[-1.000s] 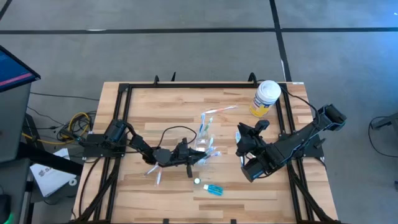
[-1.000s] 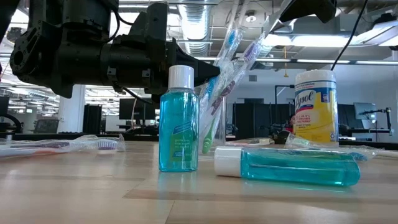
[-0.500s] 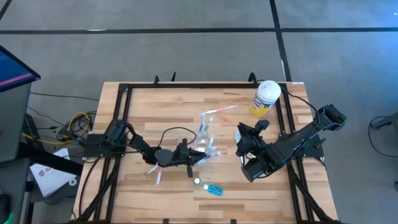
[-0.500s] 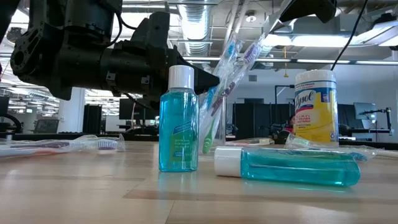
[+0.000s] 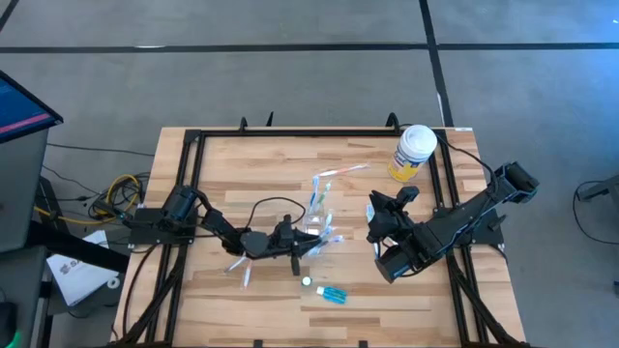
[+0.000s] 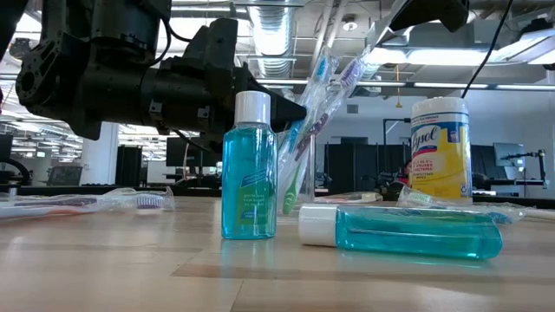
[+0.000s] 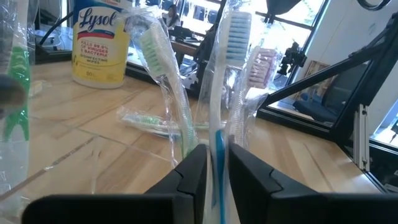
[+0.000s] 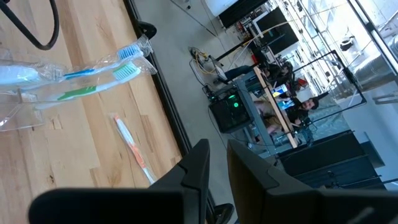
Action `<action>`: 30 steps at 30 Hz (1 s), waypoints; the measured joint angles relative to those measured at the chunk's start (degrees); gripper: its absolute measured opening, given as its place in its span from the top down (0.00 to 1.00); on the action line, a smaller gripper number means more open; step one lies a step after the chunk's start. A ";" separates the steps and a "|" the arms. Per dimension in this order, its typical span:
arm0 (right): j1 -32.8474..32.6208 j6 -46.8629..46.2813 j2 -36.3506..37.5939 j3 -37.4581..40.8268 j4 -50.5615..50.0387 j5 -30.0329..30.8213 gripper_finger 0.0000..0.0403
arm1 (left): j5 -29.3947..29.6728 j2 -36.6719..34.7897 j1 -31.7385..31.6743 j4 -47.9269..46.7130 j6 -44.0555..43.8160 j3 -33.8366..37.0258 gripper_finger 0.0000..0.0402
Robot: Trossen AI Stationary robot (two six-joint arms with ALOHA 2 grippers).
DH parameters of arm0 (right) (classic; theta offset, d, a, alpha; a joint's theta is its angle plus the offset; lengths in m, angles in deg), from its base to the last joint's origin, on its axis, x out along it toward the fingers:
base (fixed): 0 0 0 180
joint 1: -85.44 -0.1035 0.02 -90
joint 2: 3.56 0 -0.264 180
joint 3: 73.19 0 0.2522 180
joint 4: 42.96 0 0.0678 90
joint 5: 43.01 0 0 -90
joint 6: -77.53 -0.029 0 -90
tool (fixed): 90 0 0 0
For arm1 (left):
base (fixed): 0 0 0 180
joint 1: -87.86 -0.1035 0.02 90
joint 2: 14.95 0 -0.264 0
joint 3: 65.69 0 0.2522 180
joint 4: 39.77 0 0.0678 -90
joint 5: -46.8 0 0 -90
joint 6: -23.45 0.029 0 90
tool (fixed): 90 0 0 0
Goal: Pick & Place toothbrushing station
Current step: Put the top blue toothbrush into the transparent organizer, then put the green toothbrush into the transparent organizer
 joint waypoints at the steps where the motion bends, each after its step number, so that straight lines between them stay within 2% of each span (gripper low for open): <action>1: 0.01 0.00 0.00 0.00 0.00 0.00 0.88 | 0.00 0.00 0.00 0.04 0.01 0.00 0.84; 14: 0.02 -0.02 0.00 0.00 0.04 -0.49 0.88 | -1.31 -0.50 0.02 0.52 0.12 0.00 0.68; 23: 1.82 -3.13 0.00 0.00 -0.51 -12.15 0.88 | -1.79 -4.59 0.61 0.83 4.93 0.00 0.64; 30: 3.56 -8.45 0.00 2.90 -0.71 -14.16 0.88 | -1.84 -7.23 0.95 0.71 5.04 2.60 0.64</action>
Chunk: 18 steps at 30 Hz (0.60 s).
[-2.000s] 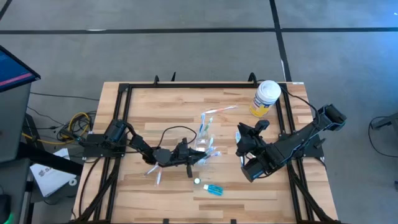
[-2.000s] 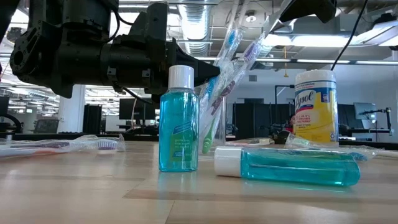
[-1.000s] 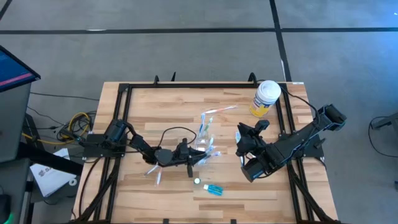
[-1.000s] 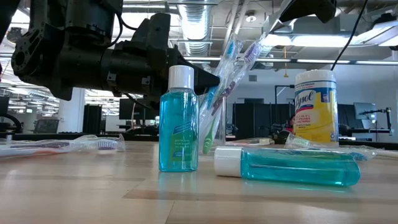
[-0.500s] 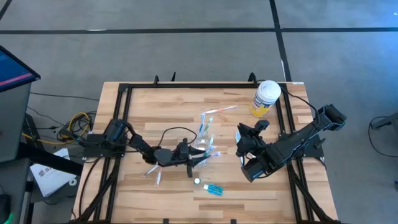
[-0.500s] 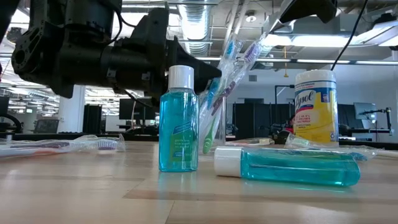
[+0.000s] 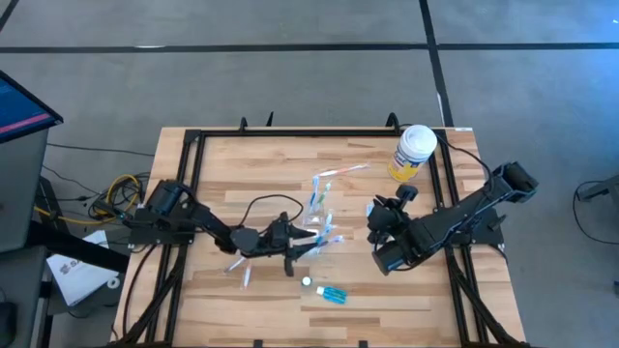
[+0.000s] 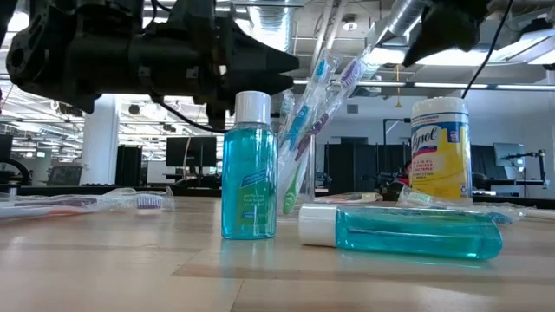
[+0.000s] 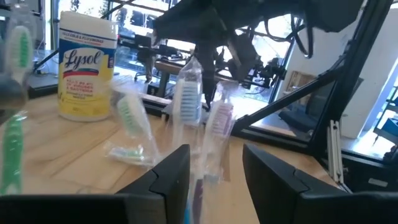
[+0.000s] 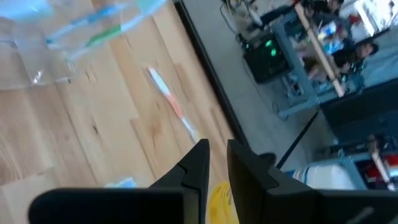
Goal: Pick & Place toothbrushing station
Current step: Put the green toothbrush into the transparent organizer
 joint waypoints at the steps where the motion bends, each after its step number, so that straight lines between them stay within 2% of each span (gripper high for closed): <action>1: 0.31 -0.95 0.00 0.56 0.06 -0.71 0.88 | 0.00 -0.38 0.06 -0.16 0.00 0.48 0.64; 13: 3.11 -10.91 0.21 10.05 2.60 -6.57 0.88 | -0.44 -2.54 0.06 0.06 -0.55 2.99 0.65; 18: 3.74 -11.88 4.82 14.90 7.69 -7.05 0.88 | -0.44 -2.54 0.06 0.04 -0.57 2.99 0.65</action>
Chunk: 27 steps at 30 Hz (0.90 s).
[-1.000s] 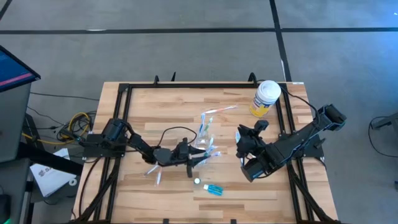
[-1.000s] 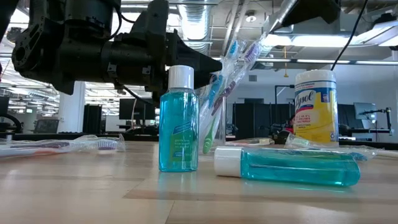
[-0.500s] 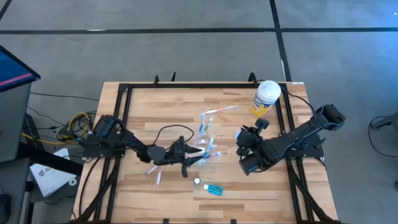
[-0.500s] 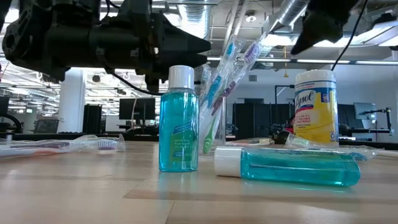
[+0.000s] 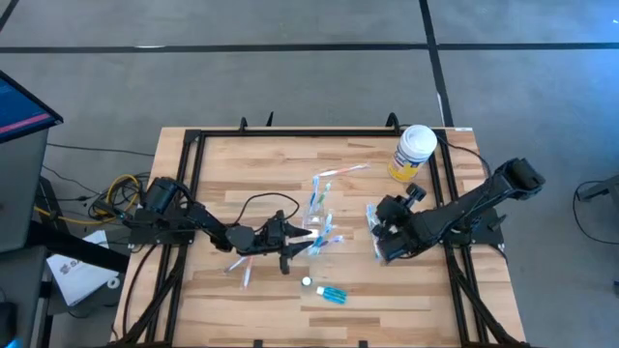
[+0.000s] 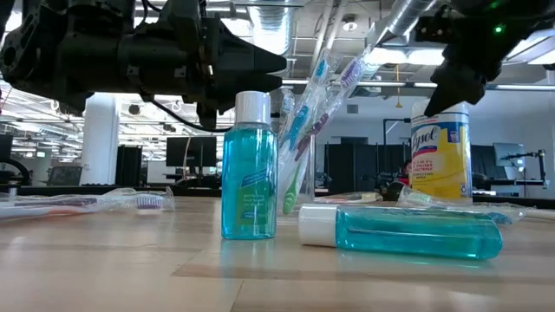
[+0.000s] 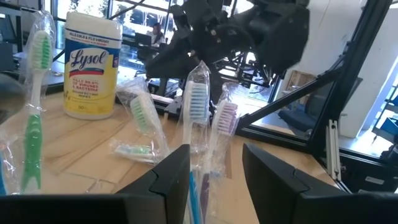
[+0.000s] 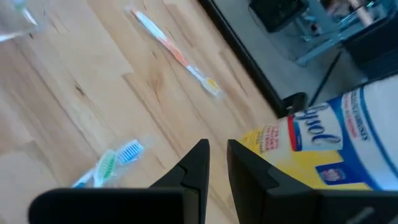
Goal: Pick & Place toothbrushing station
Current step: Put the green toothbrush into the transparent organizer
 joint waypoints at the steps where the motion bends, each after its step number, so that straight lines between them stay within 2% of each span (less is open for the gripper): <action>1: 0.03 0.48 1.65 1.17 1.74 -0.30 0.88 | 0.00 0.00 0.00 0.01 0.00 0.00 0.65; 5: 0.67 5.32 8.82 6.66 11.39 -3.95 0.88 | 0.02 0.00 0.00 0.02 0.00 0.00 0.65; 13: 5.31 14.77 19.56 17.89 28.56 -18.31 0.88 | 0.02 0.00 -0.02 0.02 0.00 0.00 0.65; 21: 10.93 19.26 20.94 23.20 37.30 -28.64 0.88 | 0.04 0.00 -0.02 0.02 -0.02 0.00 0.65; 27: 15.97 24.64 18.79 23.31 42.22 -37.43 0.87 | 0.04 0.00 -0.02 0.02 -0.02 0.00 0.65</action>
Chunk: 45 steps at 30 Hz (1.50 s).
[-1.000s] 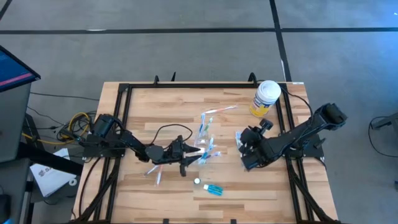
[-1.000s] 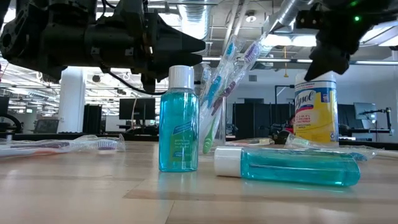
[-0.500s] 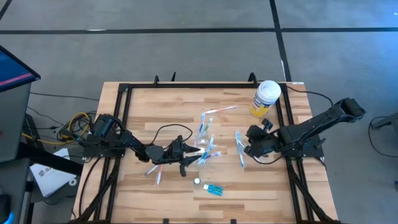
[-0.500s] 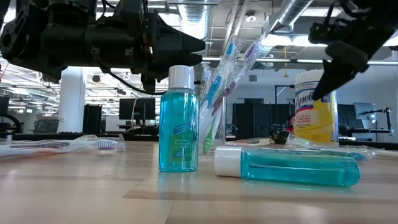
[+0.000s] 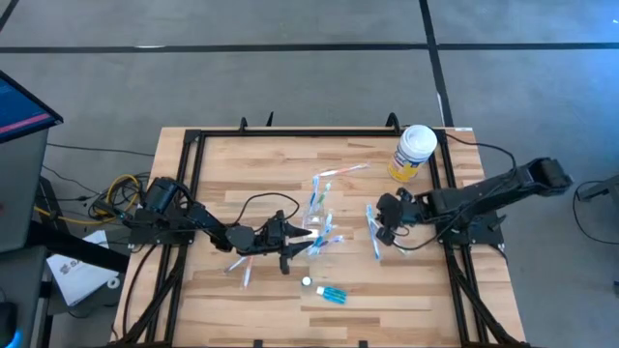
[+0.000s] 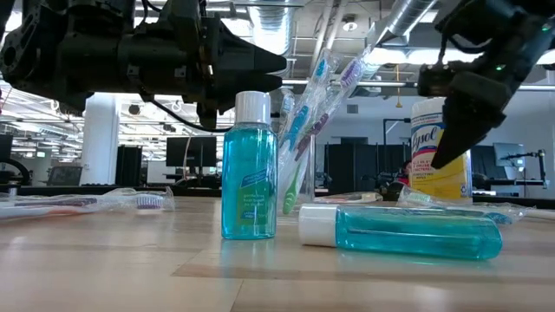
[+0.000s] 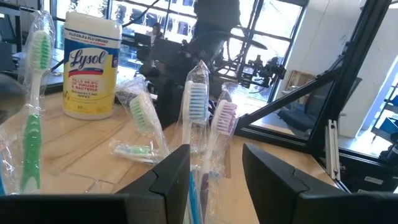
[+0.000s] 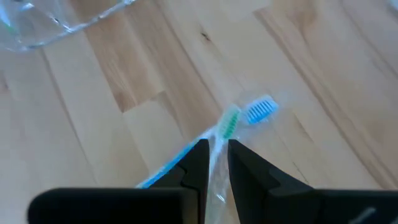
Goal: Pick & Place toothbrushing station
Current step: Put the green toothbrush into the transparent organizer
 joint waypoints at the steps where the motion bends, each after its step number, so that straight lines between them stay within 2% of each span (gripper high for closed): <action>1: 0.88 0.90 -0.46 0.00 0.99 -1.04 0.87 | 0.00 0.00 0.00 0.00 0.00 0.00 0.65; 7: 5.31 4.64 -2.74 0.00 3.52 -3.50 0.81 | 0.00 0.00 0.00 0.00 0.00 0.00 0.65; 15: 8.83 7.47 -5.74 -0.01 6.89 -7.46 0.67 | 0.00 0.00 0.00 0.00 -0.02 0.02 0.65; 24: 11.22 9.01 -10.42 -0.02 9.46 -7.31 0.58 | 0.02 0.00 0.00 0.00 -0.02 0.04 0.65; 33: 11.80 9.49 -13.23 -0.02 11.38 -7.33 0.58 | 0.00 0.00 0.00 -0.01 -0.02 0.04 0.65; 45: 11.80 10.95 -12.94 -0.04 13.59 -7.33 0.71 | 0.00 0.00 0.00 -0.02 -0.02 0.04 0.65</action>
